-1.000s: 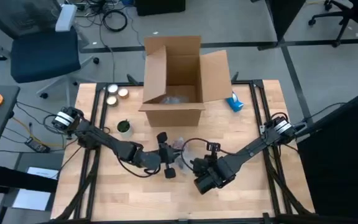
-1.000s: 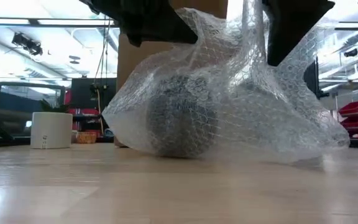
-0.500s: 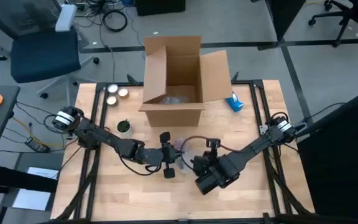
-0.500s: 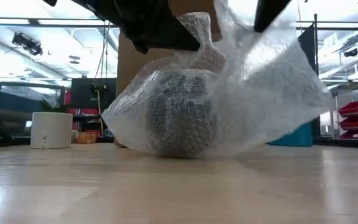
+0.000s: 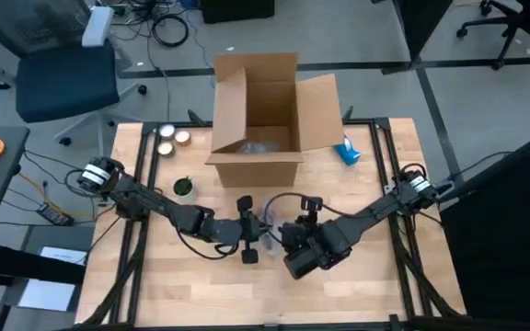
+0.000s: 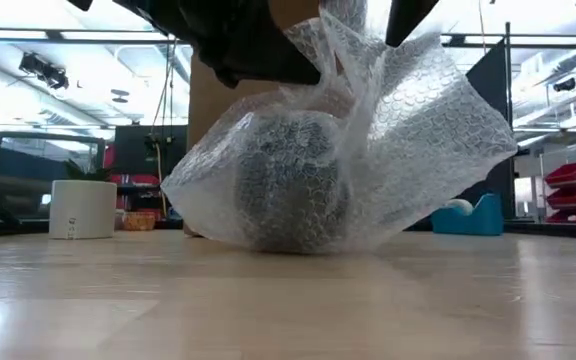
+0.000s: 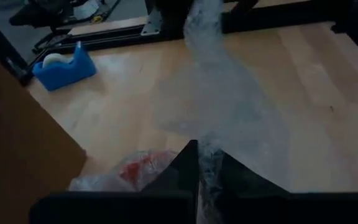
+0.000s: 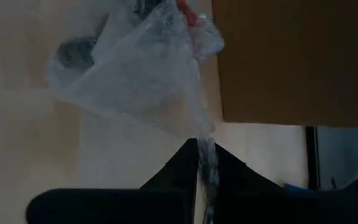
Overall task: Wrap mug
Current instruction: Wrap the black cup with the transparent bubble wrap
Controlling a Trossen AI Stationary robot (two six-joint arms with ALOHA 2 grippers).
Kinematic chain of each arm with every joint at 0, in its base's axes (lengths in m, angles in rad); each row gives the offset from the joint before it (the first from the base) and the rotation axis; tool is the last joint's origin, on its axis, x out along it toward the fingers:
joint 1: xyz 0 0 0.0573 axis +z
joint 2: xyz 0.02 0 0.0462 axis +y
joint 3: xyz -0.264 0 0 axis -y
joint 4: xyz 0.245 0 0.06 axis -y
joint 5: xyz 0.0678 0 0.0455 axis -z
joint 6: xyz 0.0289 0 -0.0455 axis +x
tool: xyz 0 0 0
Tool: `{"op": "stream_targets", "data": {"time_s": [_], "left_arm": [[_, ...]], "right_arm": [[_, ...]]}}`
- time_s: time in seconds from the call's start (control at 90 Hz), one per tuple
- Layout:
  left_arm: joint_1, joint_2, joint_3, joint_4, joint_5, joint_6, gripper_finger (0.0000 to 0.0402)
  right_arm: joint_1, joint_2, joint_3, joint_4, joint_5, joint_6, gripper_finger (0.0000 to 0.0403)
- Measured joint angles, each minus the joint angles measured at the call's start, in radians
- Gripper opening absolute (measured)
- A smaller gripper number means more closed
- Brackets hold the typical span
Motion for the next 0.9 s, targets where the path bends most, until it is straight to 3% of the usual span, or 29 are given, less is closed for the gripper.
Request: {"op": "stream_targets", "data": {"time_s": [0.389,0.622,0.9], "left_arm": [[-0.002,0.000,0.054,0.009,0.160,0.045,0.0000],[-0.030,0.000,0.177,-0.160,0.328,0.045,0.0000],[-0.098,0.000,0.327,-0.426,0.354,0.068,0.0000]], "right_arm": [[-0.021,0.000,0.000,-0.066,0.014,0.007,0.0000],[-0.019,0.001,0.000,-0.100,0.012,0.038,0.0000],[-0.014,0.001,0.000,-0.148,0.008,0.085,0.0000]]}}
